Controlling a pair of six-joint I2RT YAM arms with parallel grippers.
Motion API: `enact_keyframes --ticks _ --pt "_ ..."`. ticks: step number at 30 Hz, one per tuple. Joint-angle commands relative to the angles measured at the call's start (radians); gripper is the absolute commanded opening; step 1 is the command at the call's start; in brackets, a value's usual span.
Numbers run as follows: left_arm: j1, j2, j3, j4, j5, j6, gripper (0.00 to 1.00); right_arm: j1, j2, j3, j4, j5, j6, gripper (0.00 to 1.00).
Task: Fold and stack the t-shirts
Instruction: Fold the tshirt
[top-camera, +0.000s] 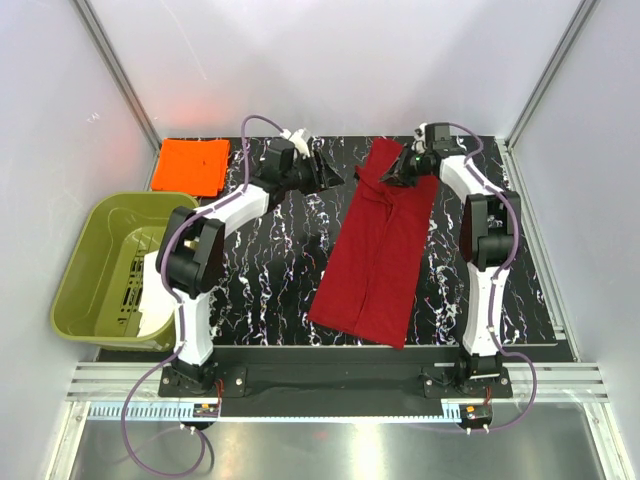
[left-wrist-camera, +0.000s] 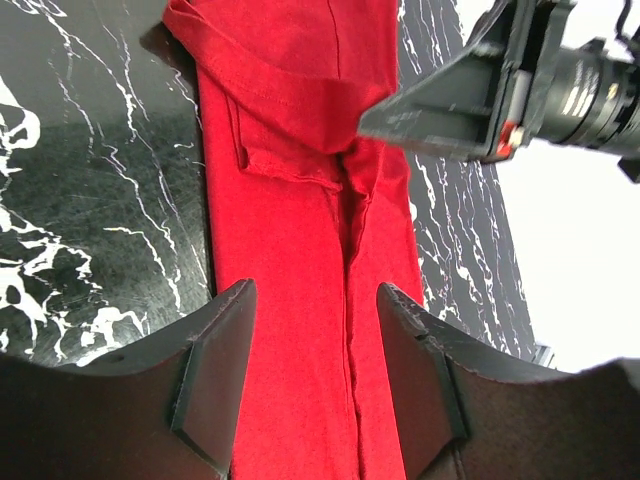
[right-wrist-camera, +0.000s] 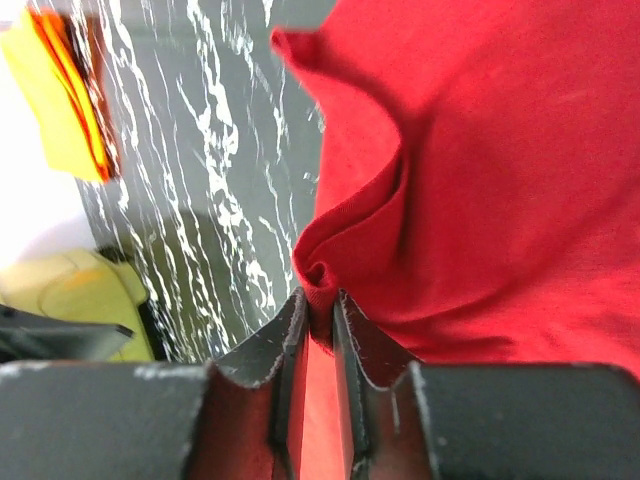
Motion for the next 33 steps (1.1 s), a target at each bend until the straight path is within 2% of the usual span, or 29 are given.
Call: enact_keyframes --ticks 1,3,7,11,17,19,23,27,33 --pt "0.023 -0.070 -0.007 -0.005 -0.024 -0.010 0.56 0.048 -0.026 0.014 -0.042 -0.025 -0.072 0.24" --pt "0.032 -0.067 -0.009 -0.010 -0.024 -0.034 0.56 0.066 -0.029 0.012 -0.066 -0.008 -0.096 0.28" --pt "0.049 -0.063 -0.016 -0.016 -0.018 -0.053 0.56 0.101 -0.017 0.003 -0.130 -0.020 -0.148 0.46" --pt "0.060 -0.069 -0.026 -0.022 -0.007 -0.048 0.56 0.109 -0.009 0.003 -0.174 -0.036 -0.179 0.57" --pt "0.083 -0.116 -0.062 -0.042 -0.009 -0.025 0.56 0.102 0.015 0.126 -0.171 -0.085 -0.132 0.66" --pt "0.092 -0.133 -0.079 -0.045 -0.015 -0.024 0.56 0.101 0.044 0.199 -0.164 -0.053 -0.096 0.69" --pt "0.103 -0.185 -0.133 -0.050 -0.025 -0.019 0.56 0.114 0.136 0.356 -0.206 0.082 -0.107 0.69" --pt "0.109 -0.221 -0.179 -0.050 -0.033 -0.016 0.55 0.144 0.230 0.506 -0.261 0.231 -0.216 0.65" --pt "0.110 -0.262 -0.277 0.007 -0.019 -0.031 0.55 0.197 0.291 0.557 -0.152 0.380 -0.332 0.70"
